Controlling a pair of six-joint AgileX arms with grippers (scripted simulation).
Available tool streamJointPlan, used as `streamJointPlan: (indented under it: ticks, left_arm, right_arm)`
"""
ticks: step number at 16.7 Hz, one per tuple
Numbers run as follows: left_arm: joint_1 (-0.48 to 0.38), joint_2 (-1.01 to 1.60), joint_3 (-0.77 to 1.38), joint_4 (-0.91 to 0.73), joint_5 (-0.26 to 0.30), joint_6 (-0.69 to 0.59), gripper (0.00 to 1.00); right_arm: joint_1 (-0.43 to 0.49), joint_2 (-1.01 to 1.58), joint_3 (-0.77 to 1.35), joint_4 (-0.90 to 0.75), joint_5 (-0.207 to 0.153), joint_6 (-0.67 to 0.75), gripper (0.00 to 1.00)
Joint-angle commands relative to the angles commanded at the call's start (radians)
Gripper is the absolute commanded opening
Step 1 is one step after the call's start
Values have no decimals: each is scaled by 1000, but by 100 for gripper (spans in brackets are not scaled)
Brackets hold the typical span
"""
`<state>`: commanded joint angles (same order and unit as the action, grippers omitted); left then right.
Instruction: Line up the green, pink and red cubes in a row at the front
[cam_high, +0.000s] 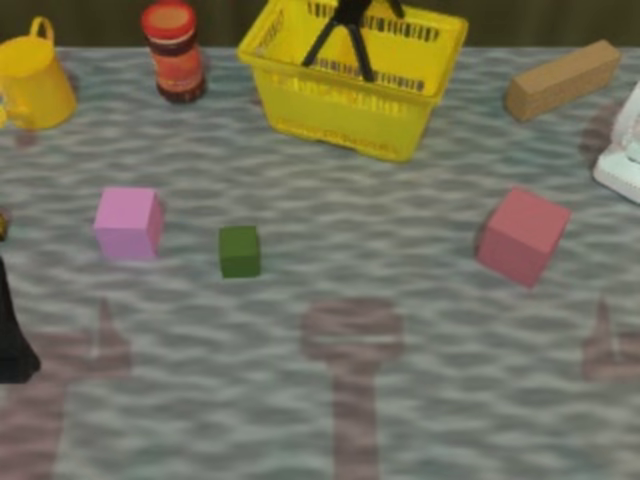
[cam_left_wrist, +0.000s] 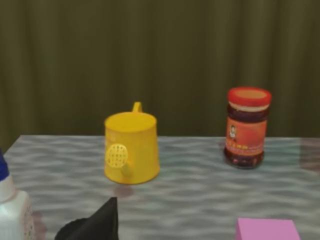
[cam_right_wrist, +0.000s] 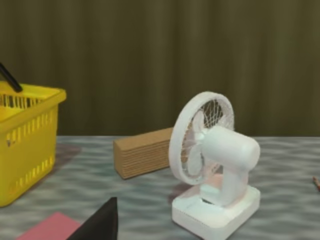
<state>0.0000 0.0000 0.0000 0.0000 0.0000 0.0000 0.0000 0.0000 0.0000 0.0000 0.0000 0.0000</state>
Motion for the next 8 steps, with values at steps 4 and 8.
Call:
streamJointPlan:
  ticks: [4, 8]
  left_arm:
    - [-7, 30, 30, -19, 0, -9, 100]
    - [-50, 215, 215, -131, 0, -58, 100]
  right_arm:
    - [0, 0, 0, 0, 0, 0, 100]
    - [0, 0, 0, 0, 0, 0, 100]
